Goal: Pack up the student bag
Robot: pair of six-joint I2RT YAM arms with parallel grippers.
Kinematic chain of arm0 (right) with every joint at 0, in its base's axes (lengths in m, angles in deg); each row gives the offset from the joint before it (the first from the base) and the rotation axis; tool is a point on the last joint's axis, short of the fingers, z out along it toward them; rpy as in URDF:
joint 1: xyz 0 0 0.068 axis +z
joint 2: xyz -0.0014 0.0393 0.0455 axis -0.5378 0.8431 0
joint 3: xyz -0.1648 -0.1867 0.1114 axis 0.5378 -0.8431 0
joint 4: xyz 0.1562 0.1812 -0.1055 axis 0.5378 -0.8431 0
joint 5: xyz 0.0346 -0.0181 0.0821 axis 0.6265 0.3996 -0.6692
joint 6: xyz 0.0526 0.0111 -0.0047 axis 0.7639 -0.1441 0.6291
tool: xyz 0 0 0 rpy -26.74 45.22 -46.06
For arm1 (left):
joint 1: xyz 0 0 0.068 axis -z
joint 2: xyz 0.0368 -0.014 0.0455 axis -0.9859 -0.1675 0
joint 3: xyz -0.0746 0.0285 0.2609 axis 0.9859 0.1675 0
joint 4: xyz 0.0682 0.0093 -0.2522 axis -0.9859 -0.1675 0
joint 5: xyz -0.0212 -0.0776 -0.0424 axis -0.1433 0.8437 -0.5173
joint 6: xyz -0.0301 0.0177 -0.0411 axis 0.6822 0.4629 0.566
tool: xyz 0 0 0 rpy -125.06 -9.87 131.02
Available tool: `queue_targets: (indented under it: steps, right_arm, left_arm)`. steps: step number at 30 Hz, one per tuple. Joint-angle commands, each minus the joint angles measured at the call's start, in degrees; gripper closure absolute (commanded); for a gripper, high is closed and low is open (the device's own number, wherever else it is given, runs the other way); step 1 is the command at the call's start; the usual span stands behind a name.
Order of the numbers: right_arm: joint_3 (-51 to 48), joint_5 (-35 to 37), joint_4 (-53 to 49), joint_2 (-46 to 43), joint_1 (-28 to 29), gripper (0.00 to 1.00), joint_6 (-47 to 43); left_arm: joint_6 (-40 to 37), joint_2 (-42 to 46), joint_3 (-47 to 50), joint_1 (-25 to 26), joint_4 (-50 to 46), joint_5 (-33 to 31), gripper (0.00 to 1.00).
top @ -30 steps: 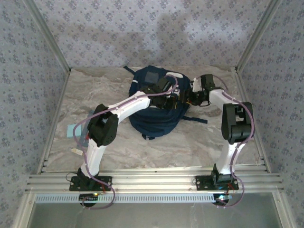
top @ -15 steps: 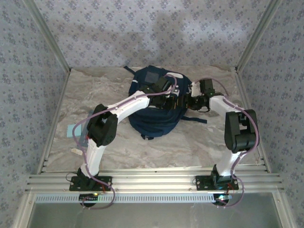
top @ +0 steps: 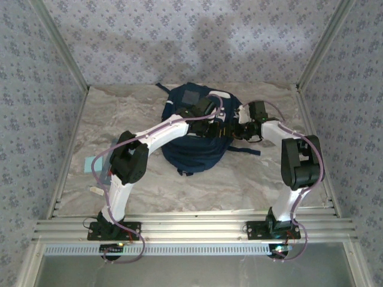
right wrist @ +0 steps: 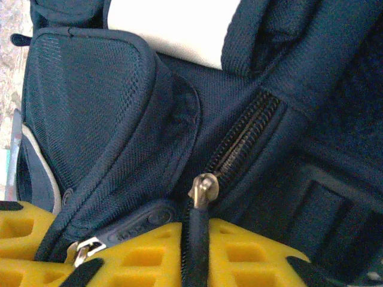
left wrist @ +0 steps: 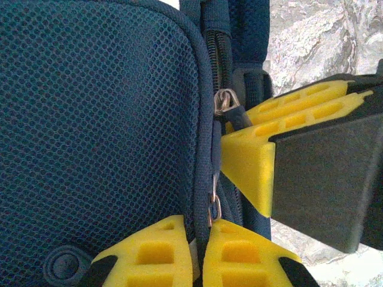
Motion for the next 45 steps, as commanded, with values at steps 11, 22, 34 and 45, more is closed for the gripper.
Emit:
queue_targets:
  steps: [11, 22, 34, 45]
  right_arm:
    - [-4.4, 3.9, -5.1, -5.9, -0.2, 1.0, -0.3]
    - [-5.4, 0.2, -12.9, -8.7, -0.1, 0.96, -0.4]
    - [-4.5, 3.8, -12.5, -9.1, -3.5, 0.93, 0.3]
    - [-3.6, 2.7, -10.8, -7.9, -4.4, 0.54, 0.0]
  left_arm:
    - [0.3, 3.5, -1.6, -1.0, 4.7, 1.3, 1.0]
    - [0.9, 1.2, -3.3, -1.2, 5.3, 1.6, 1.0]
    - [0.3, 2.6, -1.7, -1.2, 5.1, 0.9, 1.0]
    - [-0.1, 3.0, -1.8, -1.2, 4.6, 0.9, 1.0]
